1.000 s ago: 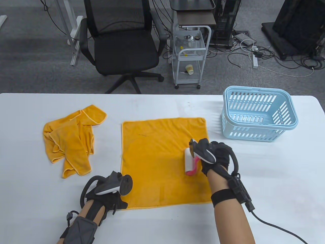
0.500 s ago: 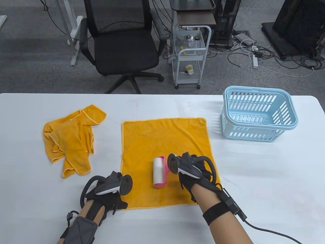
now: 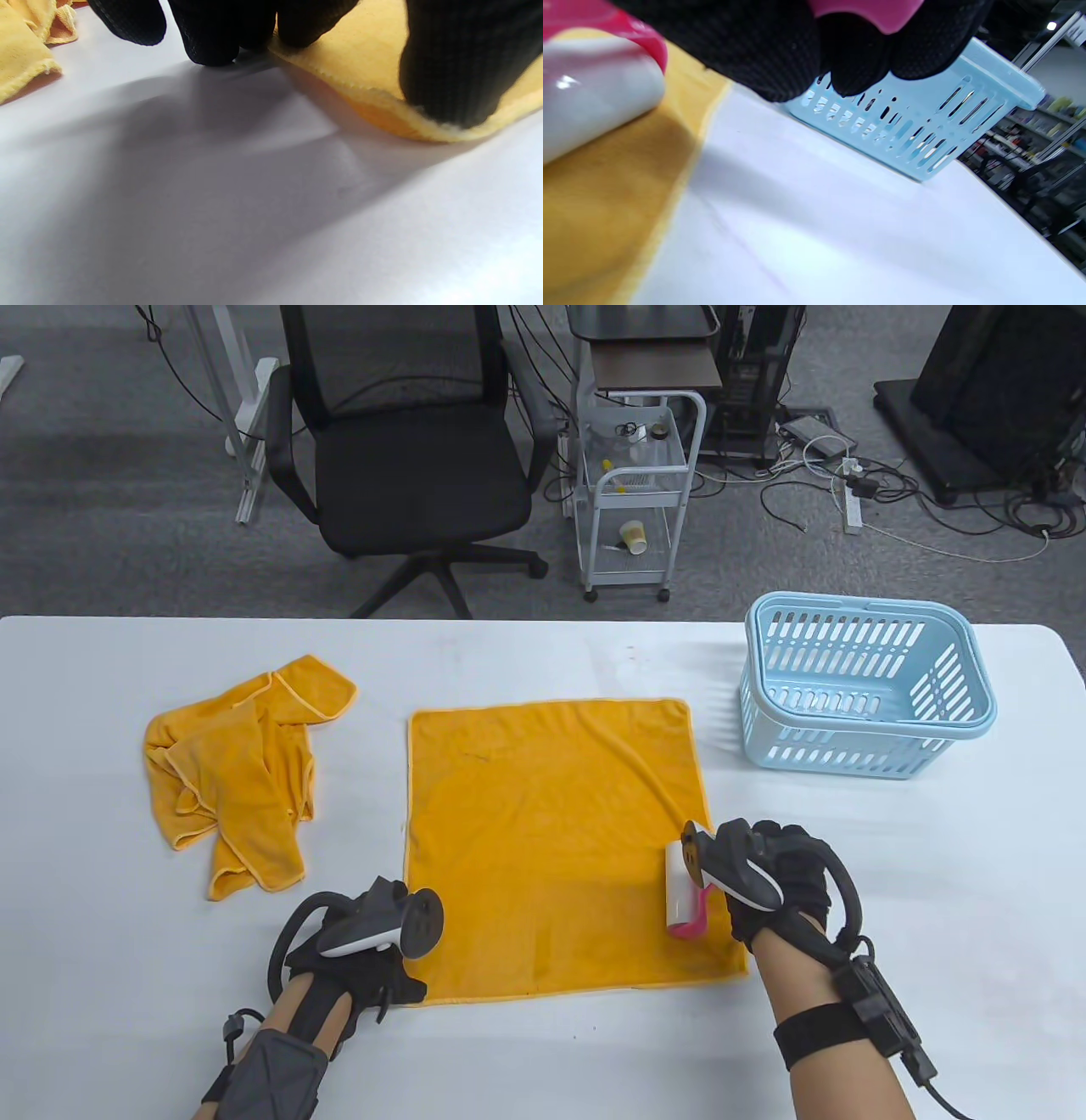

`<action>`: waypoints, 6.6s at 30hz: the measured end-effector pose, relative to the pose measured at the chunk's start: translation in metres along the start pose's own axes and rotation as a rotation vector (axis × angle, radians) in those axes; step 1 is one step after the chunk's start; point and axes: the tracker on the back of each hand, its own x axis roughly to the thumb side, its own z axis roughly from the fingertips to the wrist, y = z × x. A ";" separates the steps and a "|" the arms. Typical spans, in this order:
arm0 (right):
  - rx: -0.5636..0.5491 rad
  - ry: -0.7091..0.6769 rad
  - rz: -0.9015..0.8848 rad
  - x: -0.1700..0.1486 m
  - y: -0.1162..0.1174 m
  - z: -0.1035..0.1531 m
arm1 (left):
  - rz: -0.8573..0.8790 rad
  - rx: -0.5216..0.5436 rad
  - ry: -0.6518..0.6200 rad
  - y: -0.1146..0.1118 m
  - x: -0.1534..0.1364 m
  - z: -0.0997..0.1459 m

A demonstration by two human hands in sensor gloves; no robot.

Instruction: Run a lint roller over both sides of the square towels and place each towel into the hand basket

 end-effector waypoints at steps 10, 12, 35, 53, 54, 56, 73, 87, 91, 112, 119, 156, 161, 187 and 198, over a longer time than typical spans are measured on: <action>-0.086 -0.431 -0.204 0.123 -0.025 0.046 | 0.001 0.000 0.000 0.000 0.000 0.000; -0.085 -0.432 -0.175 0.127 -0.021 0.046 | 0.001 0.000 0.000 0.000 0.000 0.000; -0.016 -0.104 -0.304 -0.045 0.055 0.008 | 0.019 -0.002 0.008 -0.002 -0.001 0.001; -0.091 0.425 -0.440 -0.109 0.099 -0.007 | 0.027 0.003 0.008 -0.002 -0.003 0.001; -0.071 0.431 -0.433 -0.109 0.103 -0.009 | 0.028 0.004 0.007 -0.002 -0.003 0.001; -0.037 0.438 -0.426 -0.108 0.108 -0.012 | 0.032 0.005 0.001 -0.002 -0.004 0.002; -0.073 -0.173 -0.585 -0.078 0.045 0.030 | -0.076 0.054 -0.137 0.010 0.019 0.024; 0.151 -0.399 -0.162 0.009 0.064 0.031 | -0.267 0.090 -0.084 0.002 0.037 0.019; 0.193 -0.405 -0.213 0.003 0.065 0.027 | -0.180 0.079 -0.092 0.007 0.028 0.019; -0.549 -0.326 -0.559 -0.167 -0.158 0.149 | -0.075 0.902 0.138 0.215 -0.014 0.287; -0.613 -0.242 -0.555 -0.180 -0.204 0.146 | -0.030 0.899 0.225 0.250 -0.027 0.291; -0.277 0.137 -0.284 0.024 -0.060 -0.085 | 0.258 0.306 0.472 0.086 -0.086 -0.040; -0.233 0.190 -0.257 -0.033 -0.049 -0.053 | 0.328 0.202 0.296 0.053 -0.074 -0.004; 0.129 0.426 -0.392 -0.071 0.066 -0.059 | 0.129 0.014 0.139 -0.006 -0.029 -0.004; -0.113 -0.196 -0.333 0.117 -0.074 -0.050 | 0.132 0.013 0.128 -0.006 -0.029 -0.005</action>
